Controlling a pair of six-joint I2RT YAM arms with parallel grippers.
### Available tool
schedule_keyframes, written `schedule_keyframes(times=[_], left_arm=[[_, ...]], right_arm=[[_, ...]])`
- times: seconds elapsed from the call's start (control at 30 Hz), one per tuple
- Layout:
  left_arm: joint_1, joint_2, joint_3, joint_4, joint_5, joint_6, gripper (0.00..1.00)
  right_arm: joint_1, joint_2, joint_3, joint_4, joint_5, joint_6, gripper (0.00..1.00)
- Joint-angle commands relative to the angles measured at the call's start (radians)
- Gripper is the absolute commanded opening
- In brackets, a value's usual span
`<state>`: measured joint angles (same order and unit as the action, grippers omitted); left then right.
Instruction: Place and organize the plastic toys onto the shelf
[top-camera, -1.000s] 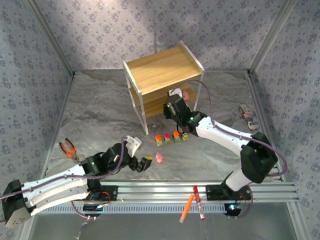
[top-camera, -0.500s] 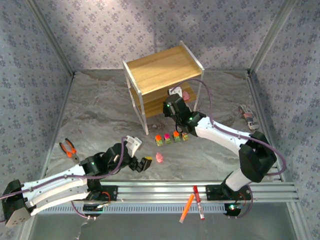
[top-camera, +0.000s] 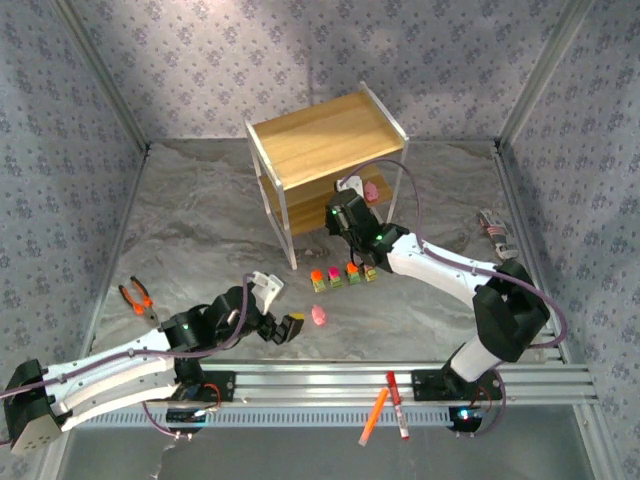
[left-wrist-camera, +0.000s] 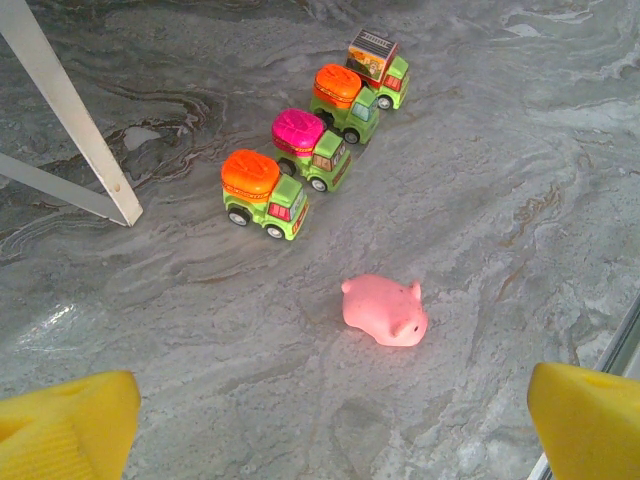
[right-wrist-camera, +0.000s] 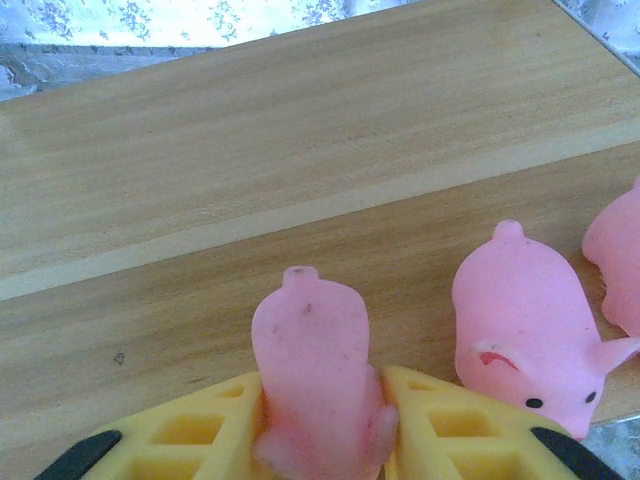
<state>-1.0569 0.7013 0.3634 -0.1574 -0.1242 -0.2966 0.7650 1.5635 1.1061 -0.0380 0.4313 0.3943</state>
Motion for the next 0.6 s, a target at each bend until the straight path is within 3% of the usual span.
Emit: schedule_keyframes(times=[0.0, 0.57], left_arm=[[-0.009, -0.006, 0.023, -0.004, -0.009, 0.014, 0.99], [-0.01, -0.006, 0.022, -0.005, -0.008, 0.014, 0.99]], right_arm=[[-0.004, 0.004, -0.008, -0.01, 0.026, -0.015, 0.35], [-0.006, 0.02, 0.019, -0.013, 0.016, -0.02, 0.39]])
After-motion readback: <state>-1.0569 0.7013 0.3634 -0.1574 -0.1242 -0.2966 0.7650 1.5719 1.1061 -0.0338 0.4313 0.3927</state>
